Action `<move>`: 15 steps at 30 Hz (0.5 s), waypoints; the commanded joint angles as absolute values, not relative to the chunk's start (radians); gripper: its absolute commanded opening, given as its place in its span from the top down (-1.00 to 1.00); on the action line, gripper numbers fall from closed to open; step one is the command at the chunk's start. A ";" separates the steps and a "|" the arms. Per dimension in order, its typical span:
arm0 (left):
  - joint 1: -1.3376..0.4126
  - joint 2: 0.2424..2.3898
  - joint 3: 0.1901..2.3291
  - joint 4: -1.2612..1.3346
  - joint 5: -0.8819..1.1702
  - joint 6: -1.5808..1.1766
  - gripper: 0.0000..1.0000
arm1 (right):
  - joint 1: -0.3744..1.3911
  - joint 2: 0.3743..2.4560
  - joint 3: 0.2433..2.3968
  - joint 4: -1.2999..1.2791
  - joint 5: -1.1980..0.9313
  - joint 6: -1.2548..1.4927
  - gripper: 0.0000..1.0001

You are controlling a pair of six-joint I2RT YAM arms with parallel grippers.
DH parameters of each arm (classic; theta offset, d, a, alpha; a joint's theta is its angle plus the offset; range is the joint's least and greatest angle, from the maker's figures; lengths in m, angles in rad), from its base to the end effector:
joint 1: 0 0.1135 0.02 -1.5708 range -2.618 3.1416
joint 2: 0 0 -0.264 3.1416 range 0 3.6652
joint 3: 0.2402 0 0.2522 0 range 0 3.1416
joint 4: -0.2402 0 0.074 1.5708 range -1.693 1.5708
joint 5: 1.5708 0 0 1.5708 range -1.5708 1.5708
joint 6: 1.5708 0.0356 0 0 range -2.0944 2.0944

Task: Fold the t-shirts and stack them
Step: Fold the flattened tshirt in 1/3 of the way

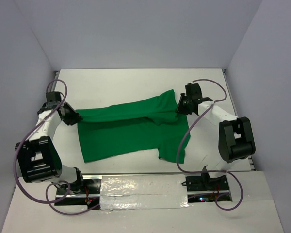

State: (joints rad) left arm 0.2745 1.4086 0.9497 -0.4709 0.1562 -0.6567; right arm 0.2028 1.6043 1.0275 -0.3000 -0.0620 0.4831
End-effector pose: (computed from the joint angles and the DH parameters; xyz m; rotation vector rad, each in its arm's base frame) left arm 0.2795 0.0730 0.2318 -1.0723 2.2801 -0.3523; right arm 0.3296 0.0700 0.2099 0.3192 2.4619 0.3743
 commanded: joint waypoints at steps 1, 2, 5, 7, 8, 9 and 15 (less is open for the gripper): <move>0.285 1.410 0.917 -0.517 0.130 -0.677 -0.33 | 0.196 1.575 1.003 -0.285 -0.012 0.476 0.20; 0.284 1.413 0.919 -0.529 0.139 -0.669 -0.65 | 0.195 1.574 1.008 -0.287 -0.009 0.476 -0.31; 0.284 1.404 0.984 -0.571 0.097 -0.647 -0.99 | 0.195 1.571 1.055 -0.313 0.008 0.465 -0.66; 0.282 1.401 1.029 -0.580 0.087 -0.644 -0.99 | 0.195 1.586 1.127 -0.328 0.046 0.463 -0.70; 0.284 1.404 1.051 -0.575 0.084 -0.647 -0.99 | 0.193 1.595 1.155 -0.343 0.052 0.462 -0.70; 0.284 1.419 1.086 -0.566 0.084 -0.652 -0.99 | 0.193 1.611 1.185 -0.350 0.052 0.462 -0.63; 0.258 1.595 1.201 -0.514 0.080 -0.690 -0.91 | 0.192 1.866 1.524 -0.486 0.066 0.431 -0.65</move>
